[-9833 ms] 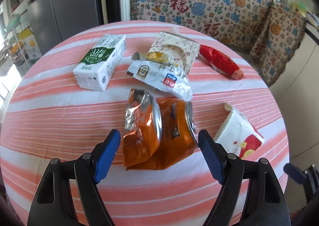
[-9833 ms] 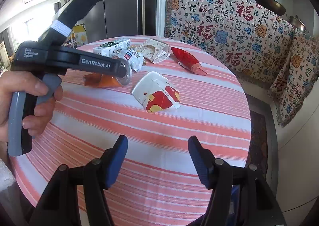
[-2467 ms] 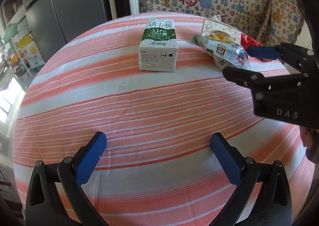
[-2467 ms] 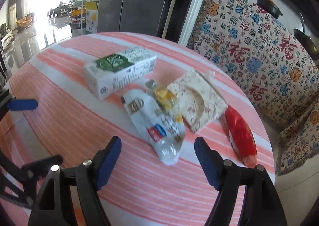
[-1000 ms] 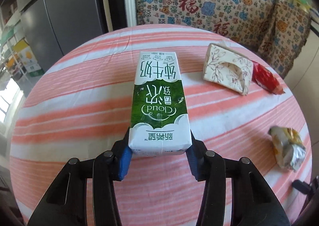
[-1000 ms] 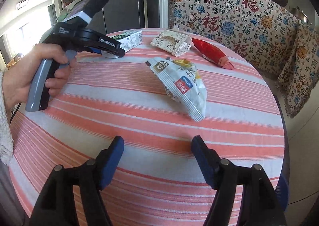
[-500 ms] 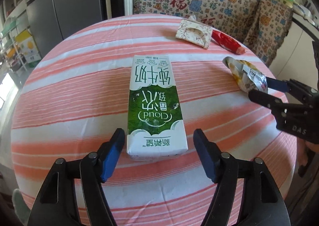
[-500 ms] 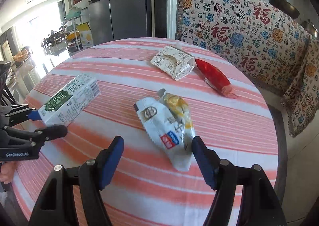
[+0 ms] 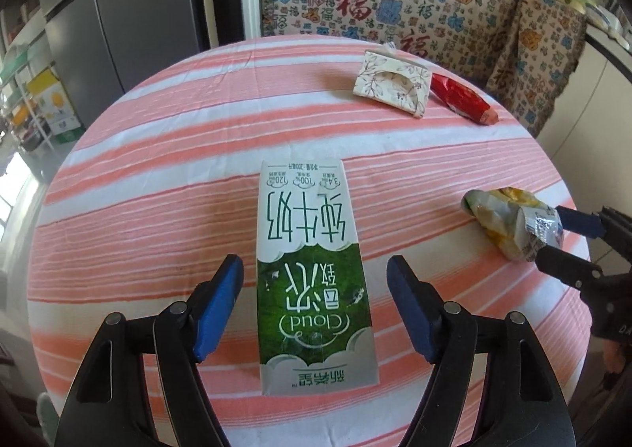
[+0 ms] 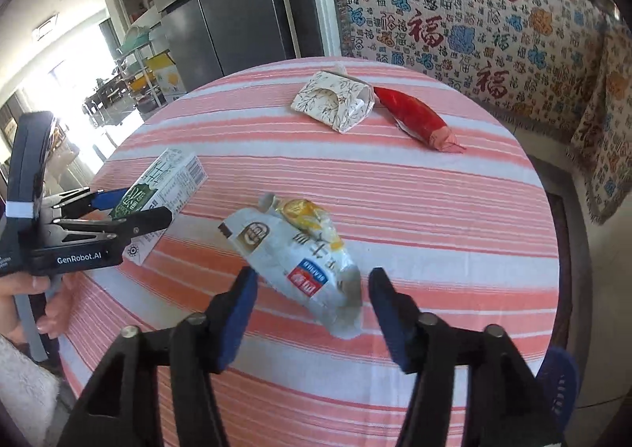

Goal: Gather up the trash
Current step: 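Carry the white wrapper and milk carton over the blue wastebasket with both tools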

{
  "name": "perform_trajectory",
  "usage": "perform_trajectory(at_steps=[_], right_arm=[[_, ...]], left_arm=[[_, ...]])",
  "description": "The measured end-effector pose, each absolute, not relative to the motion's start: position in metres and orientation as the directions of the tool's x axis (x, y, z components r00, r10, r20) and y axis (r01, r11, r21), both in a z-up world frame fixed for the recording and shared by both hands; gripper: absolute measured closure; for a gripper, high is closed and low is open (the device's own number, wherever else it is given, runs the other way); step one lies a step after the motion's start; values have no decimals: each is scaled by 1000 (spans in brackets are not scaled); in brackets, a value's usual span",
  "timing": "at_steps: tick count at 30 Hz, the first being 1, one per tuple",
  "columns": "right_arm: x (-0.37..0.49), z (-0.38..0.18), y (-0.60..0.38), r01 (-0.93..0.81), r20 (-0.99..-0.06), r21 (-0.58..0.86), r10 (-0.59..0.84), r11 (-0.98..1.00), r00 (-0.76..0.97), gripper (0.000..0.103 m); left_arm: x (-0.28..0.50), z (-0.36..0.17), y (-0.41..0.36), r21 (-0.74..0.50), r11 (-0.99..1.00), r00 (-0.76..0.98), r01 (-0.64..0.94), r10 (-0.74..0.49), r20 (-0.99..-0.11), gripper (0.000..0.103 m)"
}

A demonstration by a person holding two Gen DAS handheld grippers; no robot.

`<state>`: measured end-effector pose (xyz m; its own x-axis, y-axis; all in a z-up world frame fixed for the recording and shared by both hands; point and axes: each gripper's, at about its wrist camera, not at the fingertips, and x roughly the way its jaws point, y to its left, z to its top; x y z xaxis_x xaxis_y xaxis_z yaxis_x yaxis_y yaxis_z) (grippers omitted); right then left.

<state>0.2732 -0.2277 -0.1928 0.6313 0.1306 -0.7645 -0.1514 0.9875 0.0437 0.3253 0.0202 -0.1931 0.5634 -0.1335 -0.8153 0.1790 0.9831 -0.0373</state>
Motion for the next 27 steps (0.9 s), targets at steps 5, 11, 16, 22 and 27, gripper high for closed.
perform_trajectory(at_steps=[5,11,16,22,27], right_arm=[[284,-193,-208,-202,-749,-105,56,974,660,36],[293,-196,-203,-210,-772,-86,68,974,632,76],[279,-182,-231,-145,-746,90,163,985,646,79],[260,-178,-259,-86,-739,143,164,986,653,79],[237,-167,-296,-26,-712,185,152,982,685,79]], left_arm=[[330,-198,20,-36,984,548,176,-128,-827,40],[324,-194,23,-48,982,557,180,-142,-818,55],[308,-177,20,-110,976,577,185,-199,-793,55],[287,-166,-18,-126,959,563,253,-252,-787,55],[270,-154,-62,-139,939,553,315,-301,-777,55]])
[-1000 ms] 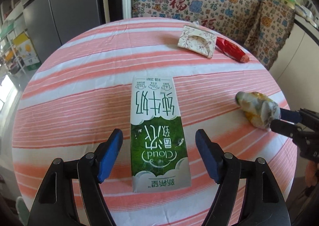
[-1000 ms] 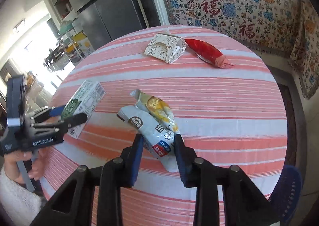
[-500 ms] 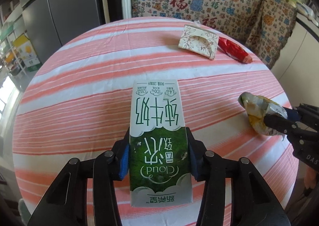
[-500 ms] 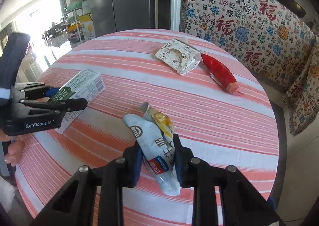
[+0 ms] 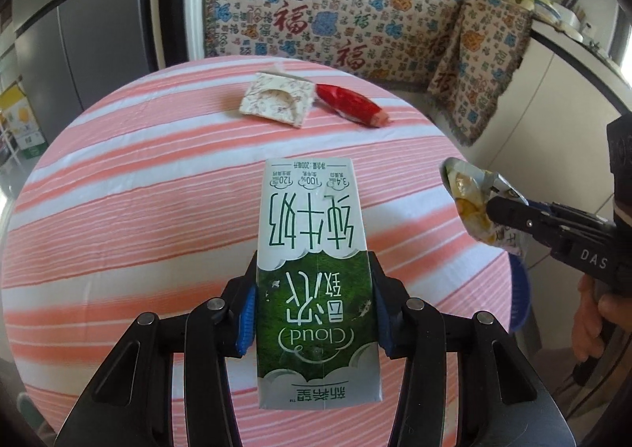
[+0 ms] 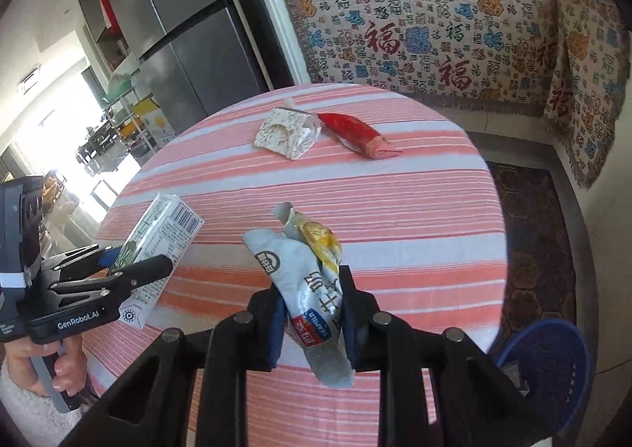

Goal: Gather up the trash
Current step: 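Carry the white wrapper and milk carton over the blue wastebasket with both tools, then open both tools to drop the wrapper and carton into the wastebasket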

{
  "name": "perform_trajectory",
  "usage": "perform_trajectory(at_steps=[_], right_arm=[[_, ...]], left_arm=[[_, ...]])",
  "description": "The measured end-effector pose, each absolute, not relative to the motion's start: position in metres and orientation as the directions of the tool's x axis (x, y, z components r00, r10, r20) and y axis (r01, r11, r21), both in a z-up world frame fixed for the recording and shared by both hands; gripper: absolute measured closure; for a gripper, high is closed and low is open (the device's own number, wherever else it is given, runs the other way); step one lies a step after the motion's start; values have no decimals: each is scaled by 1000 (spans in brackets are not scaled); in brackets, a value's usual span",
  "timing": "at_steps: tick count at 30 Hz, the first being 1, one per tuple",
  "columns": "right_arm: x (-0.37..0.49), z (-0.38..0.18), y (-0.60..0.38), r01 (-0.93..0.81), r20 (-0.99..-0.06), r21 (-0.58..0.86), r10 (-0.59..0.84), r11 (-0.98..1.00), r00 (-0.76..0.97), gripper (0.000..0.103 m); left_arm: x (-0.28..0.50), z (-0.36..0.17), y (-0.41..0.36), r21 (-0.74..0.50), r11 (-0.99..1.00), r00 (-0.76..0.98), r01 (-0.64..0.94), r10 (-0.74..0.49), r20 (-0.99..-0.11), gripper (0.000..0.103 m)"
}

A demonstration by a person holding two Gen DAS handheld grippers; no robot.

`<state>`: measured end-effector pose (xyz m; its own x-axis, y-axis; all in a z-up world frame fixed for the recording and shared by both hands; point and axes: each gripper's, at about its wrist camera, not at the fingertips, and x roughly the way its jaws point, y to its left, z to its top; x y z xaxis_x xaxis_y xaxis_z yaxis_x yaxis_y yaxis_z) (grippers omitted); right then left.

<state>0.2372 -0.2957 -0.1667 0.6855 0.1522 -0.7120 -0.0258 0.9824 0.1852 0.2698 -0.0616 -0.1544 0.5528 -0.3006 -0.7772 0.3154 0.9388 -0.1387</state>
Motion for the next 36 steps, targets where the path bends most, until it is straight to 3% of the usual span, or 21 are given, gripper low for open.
perform_trajectory(at_steps=[7,21,28,36], right_arm=[[193,-157,-368,109,-693,232,86,966,716,79],[97,-161,-539,490,-722,203,-209,848,660,79],[74,-212,-596,595,-755,293,-200,749,624,79],[63,-229,-625,616,-751,355,-177,703,636,79]], left_arm=[[245,-144,-143,-146,888,499,436,-373,-782,55],[215,-146,-329,-196,728,358,657,-531,-769,55],[215,-177,-385,-214,695,301,686,-539,-787,55],[208,-206,-423,-198,669,259,717,-519,-815,55]])
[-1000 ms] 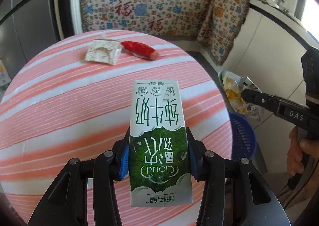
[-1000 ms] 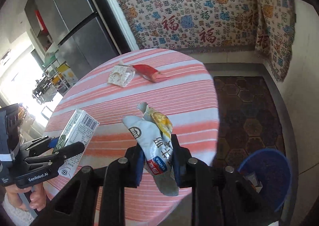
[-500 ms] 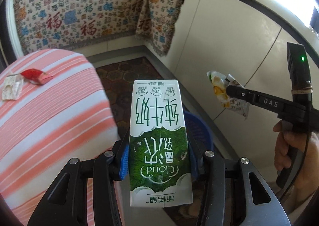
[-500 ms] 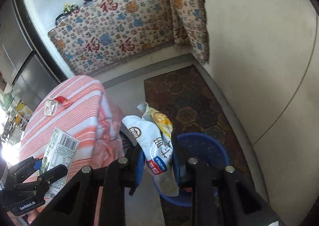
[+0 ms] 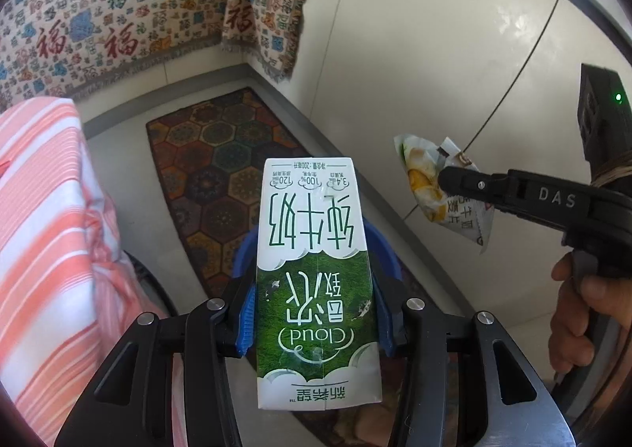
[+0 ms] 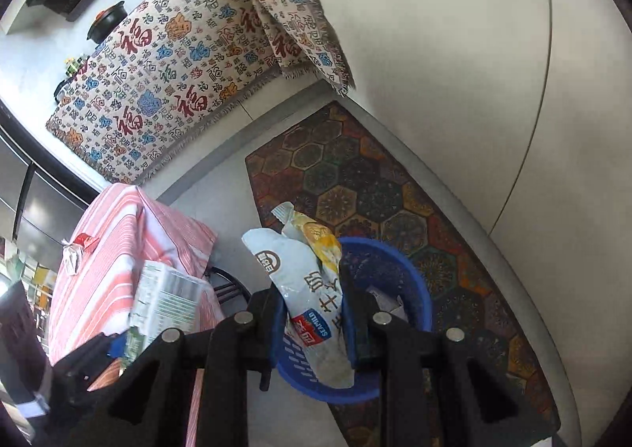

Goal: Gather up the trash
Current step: 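Open both tools to drop the wrapper and carton into the wastebasket, then move both tools back over the table toward the beige wrapper and red packet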

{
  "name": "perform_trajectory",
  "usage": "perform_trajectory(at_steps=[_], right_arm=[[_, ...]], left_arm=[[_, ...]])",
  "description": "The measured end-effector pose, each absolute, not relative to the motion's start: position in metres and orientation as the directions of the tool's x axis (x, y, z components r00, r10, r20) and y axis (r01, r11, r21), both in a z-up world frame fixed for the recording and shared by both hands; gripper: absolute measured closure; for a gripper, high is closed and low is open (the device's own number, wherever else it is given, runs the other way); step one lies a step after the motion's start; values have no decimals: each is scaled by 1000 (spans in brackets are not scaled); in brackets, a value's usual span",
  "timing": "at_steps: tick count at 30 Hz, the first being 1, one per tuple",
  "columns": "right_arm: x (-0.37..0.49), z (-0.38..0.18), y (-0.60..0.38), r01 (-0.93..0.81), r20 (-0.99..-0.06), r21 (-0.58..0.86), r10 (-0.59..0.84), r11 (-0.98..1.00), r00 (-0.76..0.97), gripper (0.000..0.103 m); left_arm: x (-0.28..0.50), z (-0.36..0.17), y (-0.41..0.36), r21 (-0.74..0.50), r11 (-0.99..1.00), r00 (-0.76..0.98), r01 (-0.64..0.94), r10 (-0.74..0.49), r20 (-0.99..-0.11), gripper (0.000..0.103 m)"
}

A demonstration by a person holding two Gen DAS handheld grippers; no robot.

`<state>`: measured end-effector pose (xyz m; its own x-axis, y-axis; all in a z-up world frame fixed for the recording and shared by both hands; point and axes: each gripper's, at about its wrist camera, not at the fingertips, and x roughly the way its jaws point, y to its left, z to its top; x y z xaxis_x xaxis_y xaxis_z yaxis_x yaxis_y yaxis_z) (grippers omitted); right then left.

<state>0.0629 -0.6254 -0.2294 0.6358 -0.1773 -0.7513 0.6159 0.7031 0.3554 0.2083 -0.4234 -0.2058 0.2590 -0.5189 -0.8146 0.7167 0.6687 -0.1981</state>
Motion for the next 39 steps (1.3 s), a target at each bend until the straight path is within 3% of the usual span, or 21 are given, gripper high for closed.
perform_trajectory(at_steps=[14,16,17,18,19,27,39], right_arm=[[63,-231,-635,621,-744,380,-173,686,645,76],[65,-231,-637,622,-741,387,-172,681,649,73],[66,-231,-637,619,-740,392,-166,680,651,61],[66,-231,-638,619,-736,397,-168,678,656,53],[65,-231,-636,623,-731,398,-178,673,659,44],[66,-211,-628,626,-696,353,-253,695,672,44],[103,-166,-561,545,-609,199,-333,815,720,44]], left_arm=[[204,-227,-445,-183,652,251,736,-514,-820,53],[207,-233,-449,-186,641,243,745,-520,-819,37],[207,-235,-450,-187,639,243,746,-523,-817,21],[208,-236,-450,-188,640,250,745,-529,-811,16],[207,-236,-450,-188,639,255,746,-534,-806,16],[211,-213,-419,-203,673,287,712,-542,-790,16],[199,-157,-268,-120,787,441,605,-456,-773,11]])
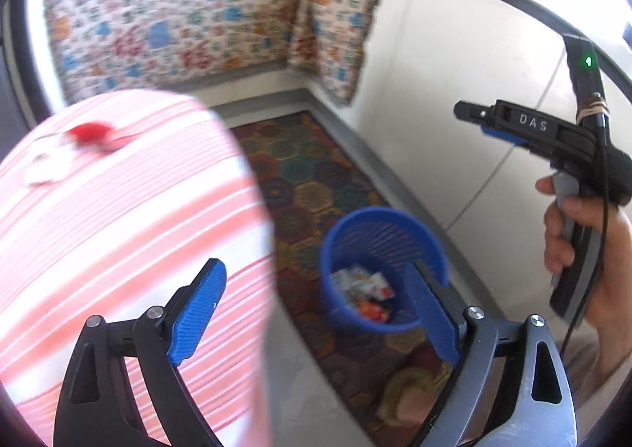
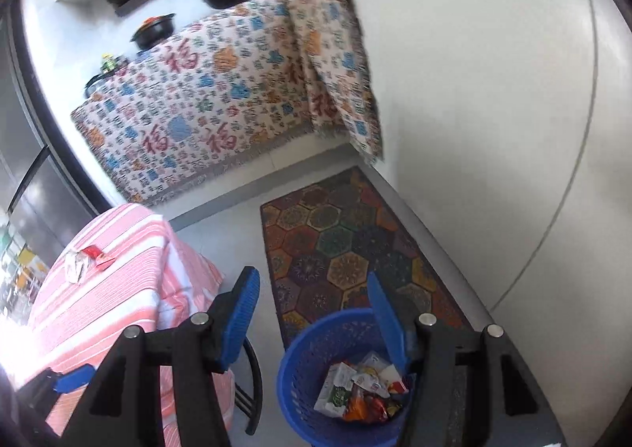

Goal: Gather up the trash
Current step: 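Move both tools back over the table toward the beige wrapper and red packet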

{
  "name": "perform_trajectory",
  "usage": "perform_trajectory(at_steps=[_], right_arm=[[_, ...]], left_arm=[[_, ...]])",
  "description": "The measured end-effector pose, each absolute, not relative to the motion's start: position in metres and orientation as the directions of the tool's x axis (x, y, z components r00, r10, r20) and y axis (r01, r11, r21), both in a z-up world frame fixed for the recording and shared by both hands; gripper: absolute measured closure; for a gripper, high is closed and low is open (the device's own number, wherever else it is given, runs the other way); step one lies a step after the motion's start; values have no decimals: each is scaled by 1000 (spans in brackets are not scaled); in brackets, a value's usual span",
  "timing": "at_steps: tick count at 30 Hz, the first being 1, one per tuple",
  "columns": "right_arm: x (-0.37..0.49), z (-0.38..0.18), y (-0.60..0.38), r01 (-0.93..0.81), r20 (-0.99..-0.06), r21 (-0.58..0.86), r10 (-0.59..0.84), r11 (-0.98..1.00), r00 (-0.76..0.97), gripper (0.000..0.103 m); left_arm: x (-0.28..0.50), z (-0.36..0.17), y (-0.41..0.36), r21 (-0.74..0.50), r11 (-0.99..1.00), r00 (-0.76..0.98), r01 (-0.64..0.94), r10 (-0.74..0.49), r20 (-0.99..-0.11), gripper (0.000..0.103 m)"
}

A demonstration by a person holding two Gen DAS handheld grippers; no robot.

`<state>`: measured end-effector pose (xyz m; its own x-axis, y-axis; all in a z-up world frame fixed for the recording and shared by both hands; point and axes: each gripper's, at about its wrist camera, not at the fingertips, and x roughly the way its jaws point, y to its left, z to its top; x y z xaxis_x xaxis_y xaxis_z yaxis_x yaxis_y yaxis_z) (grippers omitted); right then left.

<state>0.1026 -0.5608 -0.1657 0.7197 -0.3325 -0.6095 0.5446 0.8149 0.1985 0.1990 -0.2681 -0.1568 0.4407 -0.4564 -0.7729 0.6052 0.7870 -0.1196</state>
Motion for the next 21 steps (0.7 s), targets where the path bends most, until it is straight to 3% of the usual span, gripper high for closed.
perform_trajectory(at_steps=[6,13,21], right_arm=[[147,-164,-474,376,-607,130,-226,918,762,44],[199,-189,-345,61,-660,26,-29,998,751,44],[232,-229,-261,-112,-745,-43,43,993,665,44]], left_arm=[[222,-159,-189,-37,873,528,486,-327,-784,11],[293,-170,-111,-36,945,572,324,-226,-788,11],[401,-185,-65,10,928,589,372,-227,-776,11]])
